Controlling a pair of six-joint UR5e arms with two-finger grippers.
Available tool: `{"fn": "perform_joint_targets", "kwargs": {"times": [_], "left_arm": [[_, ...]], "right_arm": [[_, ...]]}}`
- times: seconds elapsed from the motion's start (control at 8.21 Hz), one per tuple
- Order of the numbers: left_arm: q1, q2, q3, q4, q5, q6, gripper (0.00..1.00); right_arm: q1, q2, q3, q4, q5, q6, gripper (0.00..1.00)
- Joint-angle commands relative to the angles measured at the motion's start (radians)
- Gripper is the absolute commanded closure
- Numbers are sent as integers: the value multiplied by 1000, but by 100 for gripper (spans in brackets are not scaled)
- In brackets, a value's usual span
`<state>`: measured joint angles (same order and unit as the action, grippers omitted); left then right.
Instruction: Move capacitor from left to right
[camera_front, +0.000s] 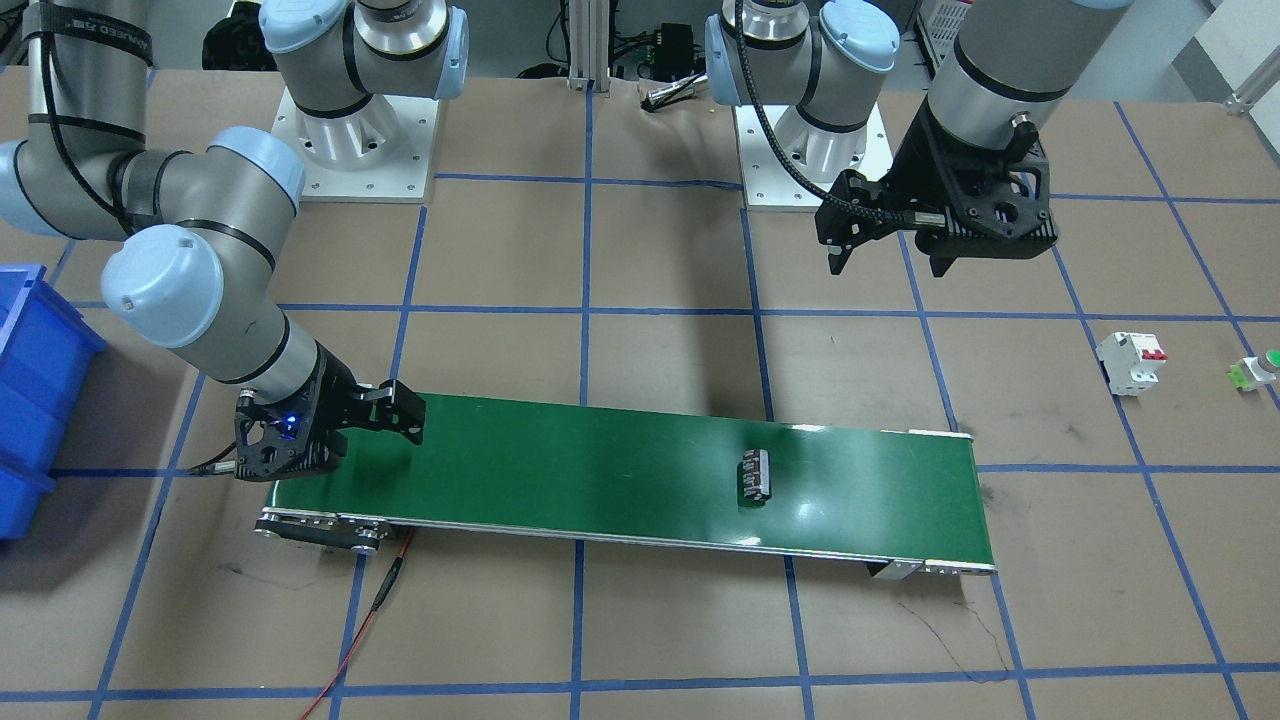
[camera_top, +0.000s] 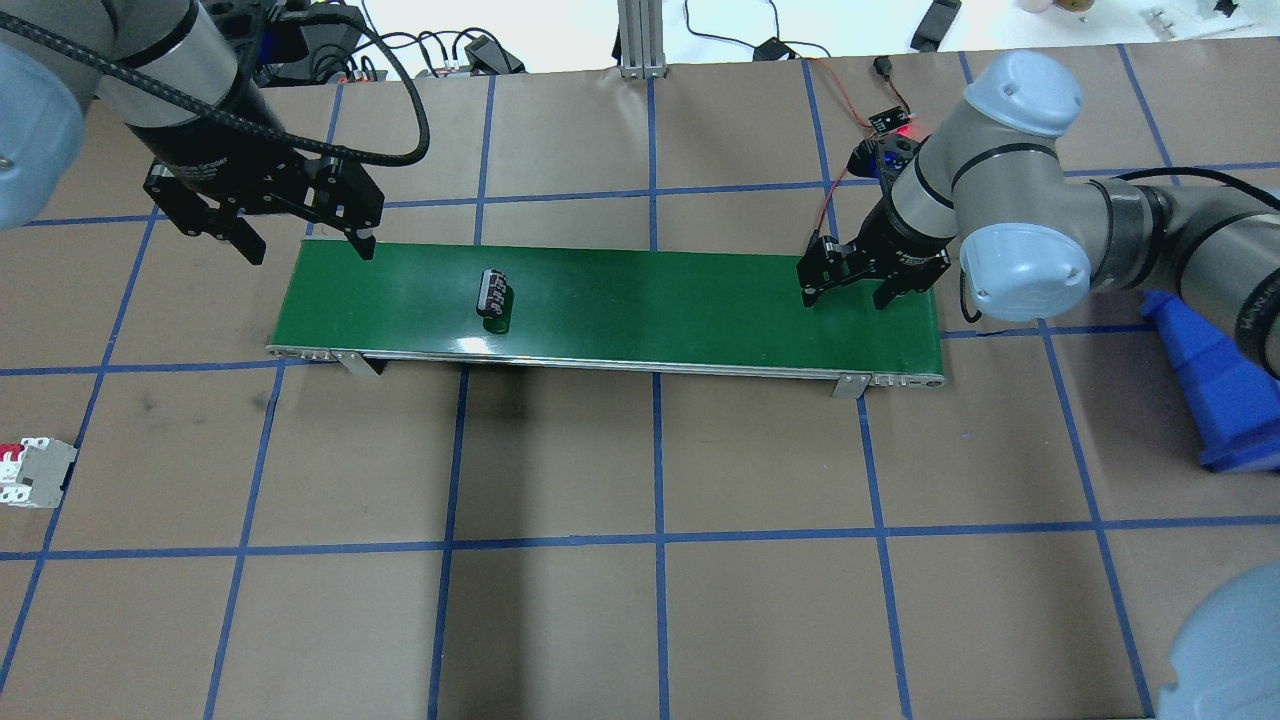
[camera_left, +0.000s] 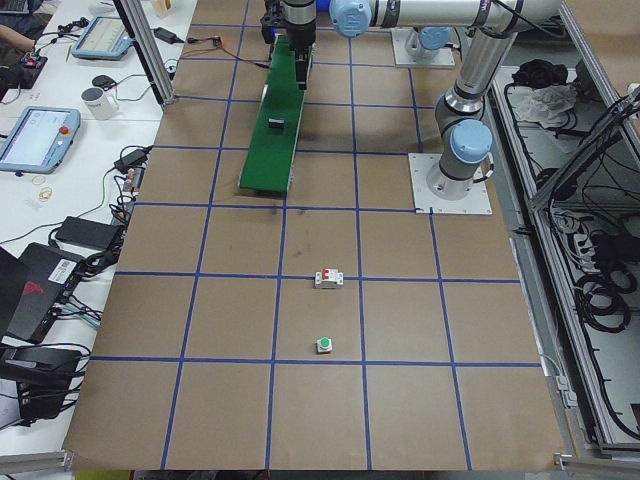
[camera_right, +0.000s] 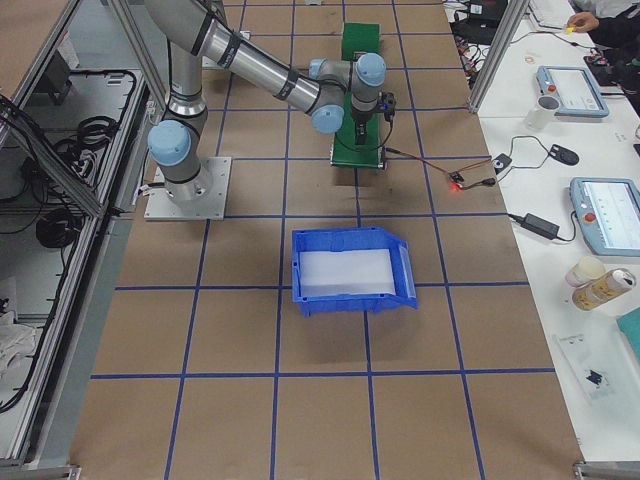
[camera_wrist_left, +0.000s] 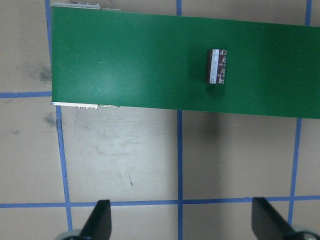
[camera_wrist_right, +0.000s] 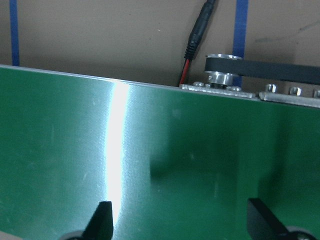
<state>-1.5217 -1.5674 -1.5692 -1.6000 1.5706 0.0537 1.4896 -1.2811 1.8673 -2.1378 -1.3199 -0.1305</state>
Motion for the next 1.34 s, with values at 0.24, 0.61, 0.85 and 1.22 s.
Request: {"fn": "perform_joint_targets", "kwargs": {"times": [0.24, 0.61, 0.85, 1.22], "left_arm": [[0, -3, -8, 0, -3, 0, 0], [0, -6, -9, 0, -7, -2, 0], [0, -6, -9, 0, -7, -2, 0], [0, -6, -11, 0, -7, -2, 0]], "right_arm": [[0, 2, 1, 4, -4, -28, 7], [0, 3, 0, 6, -1, -15, 7], [0, 2, 0, 6, -1, -15, 7], [0, 3, 0, 6, 2, -14, 8]]}}
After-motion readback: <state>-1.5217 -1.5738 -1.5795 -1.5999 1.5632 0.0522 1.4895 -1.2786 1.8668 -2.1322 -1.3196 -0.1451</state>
